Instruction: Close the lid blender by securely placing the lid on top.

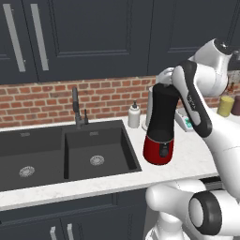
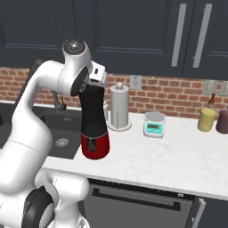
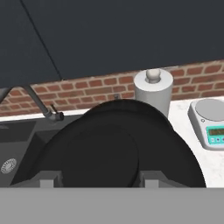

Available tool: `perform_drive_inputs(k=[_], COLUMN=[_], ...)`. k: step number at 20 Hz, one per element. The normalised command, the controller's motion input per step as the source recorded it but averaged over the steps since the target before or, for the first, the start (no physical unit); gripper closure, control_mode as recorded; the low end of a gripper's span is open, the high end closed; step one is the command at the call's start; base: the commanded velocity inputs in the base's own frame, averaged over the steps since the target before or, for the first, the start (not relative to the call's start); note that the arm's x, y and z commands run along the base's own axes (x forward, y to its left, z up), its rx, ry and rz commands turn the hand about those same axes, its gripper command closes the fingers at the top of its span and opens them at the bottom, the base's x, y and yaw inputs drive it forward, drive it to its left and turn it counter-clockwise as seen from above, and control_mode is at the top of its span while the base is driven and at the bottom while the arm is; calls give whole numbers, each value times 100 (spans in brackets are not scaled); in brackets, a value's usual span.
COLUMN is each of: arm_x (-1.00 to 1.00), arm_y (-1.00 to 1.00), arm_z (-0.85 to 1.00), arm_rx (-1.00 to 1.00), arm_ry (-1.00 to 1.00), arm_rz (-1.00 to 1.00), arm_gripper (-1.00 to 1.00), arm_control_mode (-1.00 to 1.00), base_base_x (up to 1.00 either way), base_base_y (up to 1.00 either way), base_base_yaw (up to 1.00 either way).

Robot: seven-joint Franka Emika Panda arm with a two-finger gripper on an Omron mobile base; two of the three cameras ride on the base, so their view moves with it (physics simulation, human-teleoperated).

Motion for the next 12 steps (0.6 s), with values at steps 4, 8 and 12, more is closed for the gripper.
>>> perform_drive_inputs(k=[4,8,12], arm_x=[16,13,11], arm_y=[0,0,0], arm_z=[-6,-8,-8], arm_rx=[0,0,0], arm_ry=[-2,-3,-4], arm_rz=[-3,-3,-3], arm_gripper=[100,100,100], arm_control_mode=[-100,-100,-100], base_base_x=[0,0,0], base_base_y=[0,0,0], base_base_yaw=[0,0,0])
